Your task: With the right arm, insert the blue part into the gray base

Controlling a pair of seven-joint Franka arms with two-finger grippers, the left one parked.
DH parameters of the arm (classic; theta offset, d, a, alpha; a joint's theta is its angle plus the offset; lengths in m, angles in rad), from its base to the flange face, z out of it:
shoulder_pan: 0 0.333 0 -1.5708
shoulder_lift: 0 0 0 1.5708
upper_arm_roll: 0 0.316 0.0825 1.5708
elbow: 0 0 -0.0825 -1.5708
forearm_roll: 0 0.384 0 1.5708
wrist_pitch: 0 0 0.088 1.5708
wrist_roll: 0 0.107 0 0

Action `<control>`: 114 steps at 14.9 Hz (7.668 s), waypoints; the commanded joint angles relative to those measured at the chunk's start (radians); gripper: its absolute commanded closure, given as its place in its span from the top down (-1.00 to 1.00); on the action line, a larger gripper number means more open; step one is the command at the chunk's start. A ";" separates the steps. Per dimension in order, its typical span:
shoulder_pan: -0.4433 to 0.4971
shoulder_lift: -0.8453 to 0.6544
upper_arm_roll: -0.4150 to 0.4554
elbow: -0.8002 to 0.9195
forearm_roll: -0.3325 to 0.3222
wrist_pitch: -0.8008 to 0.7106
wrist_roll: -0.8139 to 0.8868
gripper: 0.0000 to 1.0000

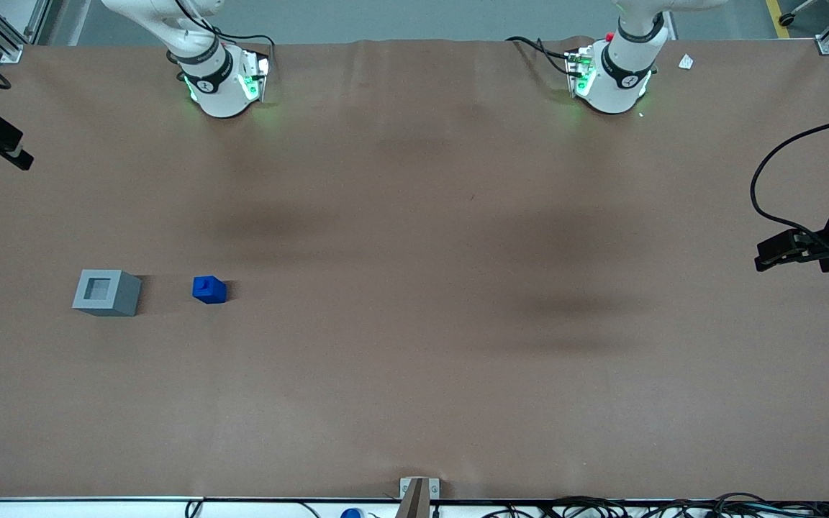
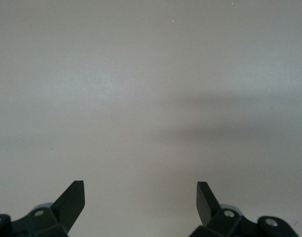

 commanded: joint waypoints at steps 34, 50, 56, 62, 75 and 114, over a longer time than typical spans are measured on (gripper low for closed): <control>0.137 0.287 0.003 -0.425 -0.016 0.628 0.046 1.00; 0.147 0.459 0.003 -0.512 0.037 0.856 0.038 1.00; 0.140 0.471 0.003 -0.526 0.037 0.866 0.020 1.00; 0.128 0.476 0.003 -0.538 0.037 0.891 0.010 0.93; 0.143 0.497 0.004 -0.549 0.037 0.932 0.010 0.62; 0.114 0.397 -0.007 -0.488 0.026 0.799 -0.027 -0.65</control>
